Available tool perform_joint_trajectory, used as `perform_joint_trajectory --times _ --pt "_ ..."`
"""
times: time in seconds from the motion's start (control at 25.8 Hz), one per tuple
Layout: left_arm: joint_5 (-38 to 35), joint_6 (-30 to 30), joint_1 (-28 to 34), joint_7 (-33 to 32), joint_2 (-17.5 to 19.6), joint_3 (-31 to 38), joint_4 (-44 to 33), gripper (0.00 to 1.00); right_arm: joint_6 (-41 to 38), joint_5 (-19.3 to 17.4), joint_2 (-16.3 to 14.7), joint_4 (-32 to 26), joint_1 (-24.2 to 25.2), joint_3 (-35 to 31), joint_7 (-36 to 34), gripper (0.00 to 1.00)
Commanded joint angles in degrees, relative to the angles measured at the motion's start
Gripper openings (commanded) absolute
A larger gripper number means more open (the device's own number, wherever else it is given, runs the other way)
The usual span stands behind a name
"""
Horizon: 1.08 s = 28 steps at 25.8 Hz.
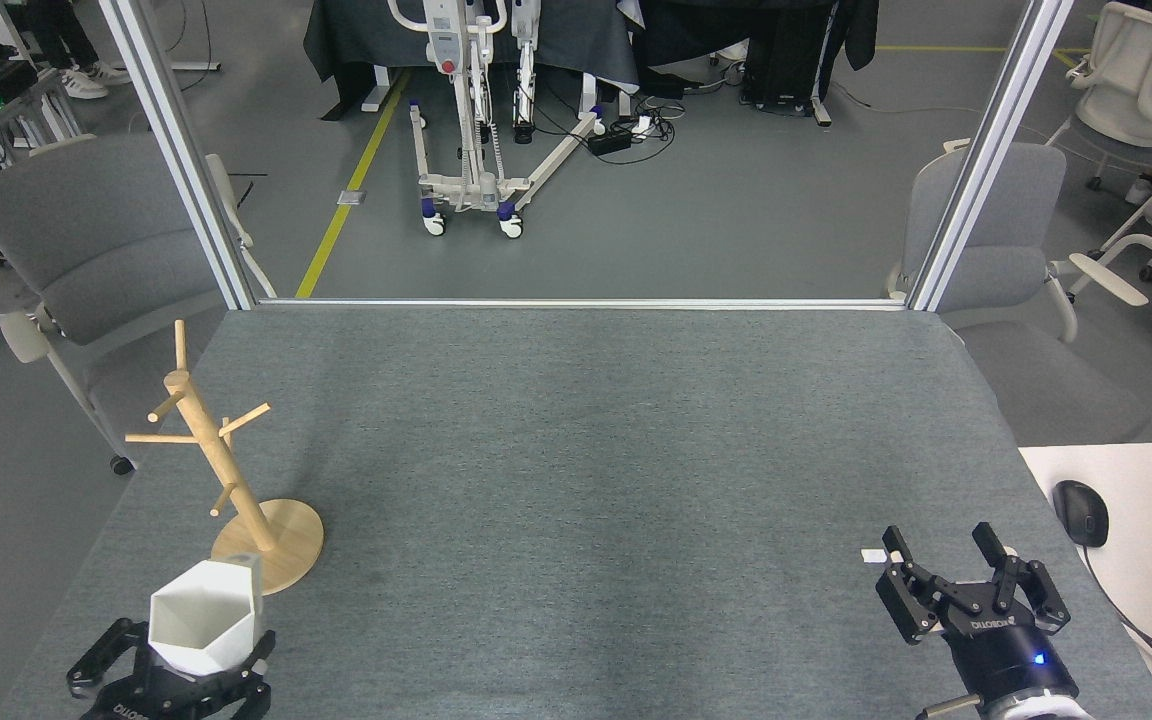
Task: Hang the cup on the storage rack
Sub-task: 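Open the right gripper and carry the cup toward the stand with the left, then raise the held cup with the left gripper beside the wooden stand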
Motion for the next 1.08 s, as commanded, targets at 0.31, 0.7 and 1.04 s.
perform_joint_trajectory --times 0.31,0.7,1.04 --pt "-2.11 12.0 -7.56 -0.73 0.48 5.34 8.26 0.0 -0.82 -0.64 0.82 -0.77 -0.39 -0.42 6.48 1.0" --pt "-4.92 19.56 -15.3 -2.14 3.56 5.52 13.62 0.0 -5.3 -0.81 0.03 -0.42 -0.66 -0.68 -1.26 1.0" --pt "-10.63 19.56 -19.34 -4.07 4.26 5.52 13.35 0.0 -5.3 -0.73 0.03 1.52 -0.66 -0.86 -1.35 1.0"
